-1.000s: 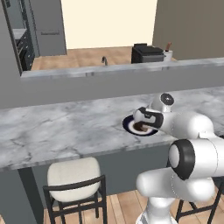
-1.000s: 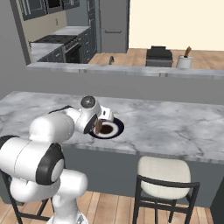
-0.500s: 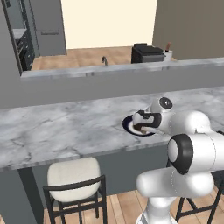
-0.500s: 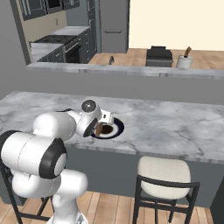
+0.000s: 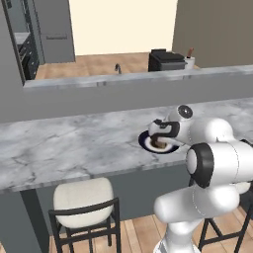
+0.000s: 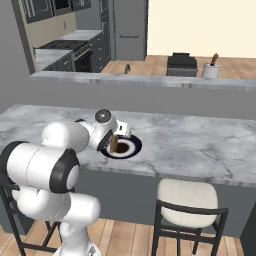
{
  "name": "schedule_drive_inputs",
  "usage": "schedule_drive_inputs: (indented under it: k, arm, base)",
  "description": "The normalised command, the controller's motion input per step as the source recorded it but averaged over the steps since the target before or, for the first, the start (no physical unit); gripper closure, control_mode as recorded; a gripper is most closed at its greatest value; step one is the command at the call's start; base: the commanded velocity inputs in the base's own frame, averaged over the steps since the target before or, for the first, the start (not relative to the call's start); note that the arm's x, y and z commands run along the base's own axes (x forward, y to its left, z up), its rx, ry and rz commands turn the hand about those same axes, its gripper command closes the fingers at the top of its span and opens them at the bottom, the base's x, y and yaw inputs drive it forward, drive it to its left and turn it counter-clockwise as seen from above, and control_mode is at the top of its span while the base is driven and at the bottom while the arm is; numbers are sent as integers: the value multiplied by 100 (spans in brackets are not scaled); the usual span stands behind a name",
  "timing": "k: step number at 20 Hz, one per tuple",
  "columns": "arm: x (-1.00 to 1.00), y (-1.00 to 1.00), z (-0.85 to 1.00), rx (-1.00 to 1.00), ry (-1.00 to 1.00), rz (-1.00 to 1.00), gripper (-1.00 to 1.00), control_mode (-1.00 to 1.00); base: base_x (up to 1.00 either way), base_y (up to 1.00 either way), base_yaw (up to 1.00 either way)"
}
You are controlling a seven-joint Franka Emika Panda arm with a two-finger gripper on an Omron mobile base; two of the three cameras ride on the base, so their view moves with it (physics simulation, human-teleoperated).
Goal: Start the toaster. Once the lever pops up, take the bread to the plate on the dining counter.
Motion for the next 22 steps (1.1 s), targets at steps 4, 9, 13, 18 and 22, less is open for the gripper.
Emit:
schedule_drive_inputs:
  k: [4,9,13,18,22]
  arm:
    - [11,0,-8,0,0,0,100,-100]
    - [0,0,-21,0,-3,0,100,-100]
    - [0,0,-25,0,-5,0,100,-100]
    - [0,0,-23,0,-3,0,100,-100]
    - [0,0,-4,0,-3,0,100,-100]
  base:
    - [0,0,0]
    - [0,0,0]
    - [0,0,0]
    - [0,0,0]
    - [0,0,0]
